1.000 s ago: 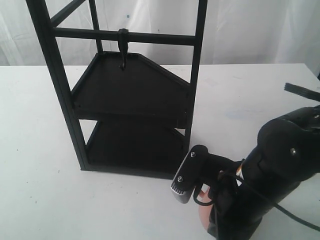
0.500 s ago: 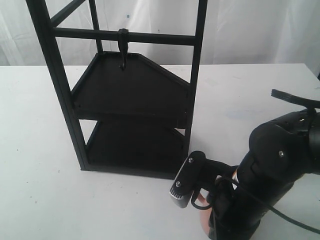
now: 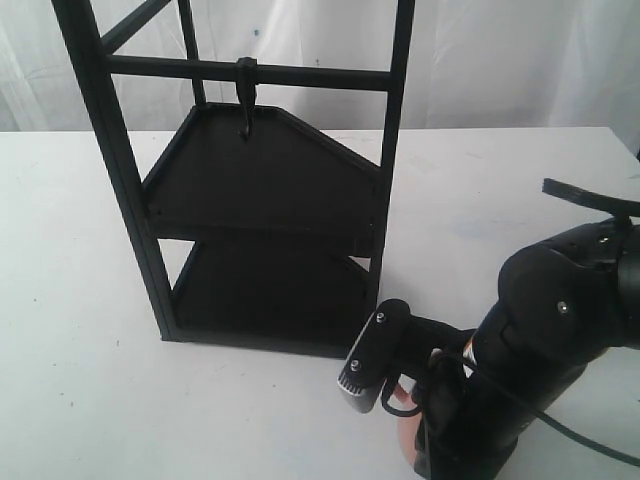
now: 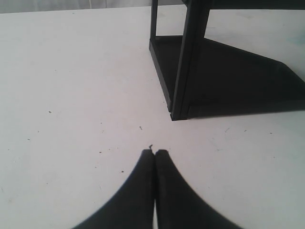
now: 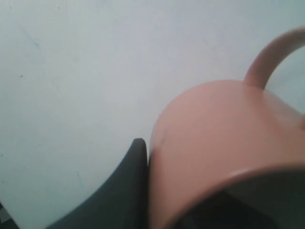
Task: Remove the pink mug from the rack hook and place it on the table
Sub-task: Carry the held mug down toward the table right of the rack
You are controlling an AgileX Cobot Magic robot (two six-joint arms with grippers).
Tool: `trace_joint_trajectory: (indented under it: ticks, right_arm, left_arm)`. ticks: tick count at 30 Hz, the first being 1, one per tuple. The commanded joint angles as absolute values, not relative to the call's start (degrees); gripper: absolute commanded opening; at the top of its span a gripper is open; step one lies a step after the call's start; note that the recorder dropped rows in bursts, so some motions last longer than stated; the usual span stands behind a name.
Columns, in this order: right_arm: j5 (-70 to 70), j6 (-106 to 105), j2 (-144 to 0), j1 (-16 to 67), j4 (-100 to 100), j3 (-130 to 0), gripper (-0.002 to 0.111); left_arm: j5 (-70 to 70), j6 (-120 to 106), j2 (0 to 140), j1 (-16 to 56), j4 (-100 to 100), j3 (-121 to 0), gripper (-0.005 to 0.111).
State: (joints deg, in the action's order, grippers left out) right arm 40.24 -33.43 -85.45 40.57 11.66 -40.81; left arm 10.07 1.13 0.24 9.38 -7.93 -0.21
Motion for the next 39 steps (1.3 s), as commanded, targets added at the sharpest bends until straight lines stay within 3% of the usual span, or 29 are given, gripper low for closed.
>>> trace_joint_trajectory:
  ticks: [1, 39]
  right_arm:
    - [40.15, -33.16, -85.57, 40.62, 11.49, -40.61, 0.0]
    - [40.91, -28.25, -90.67, 40.62, 6.11, -43.25, 0.0]
  left_arm:
    - [9.92, 1.23, 0.0, 9.13, -8.09, 0.0, 0.0]
    - [9.92, 1.23, 0.0, 9.13, -8.09, 0.0, 0.0]
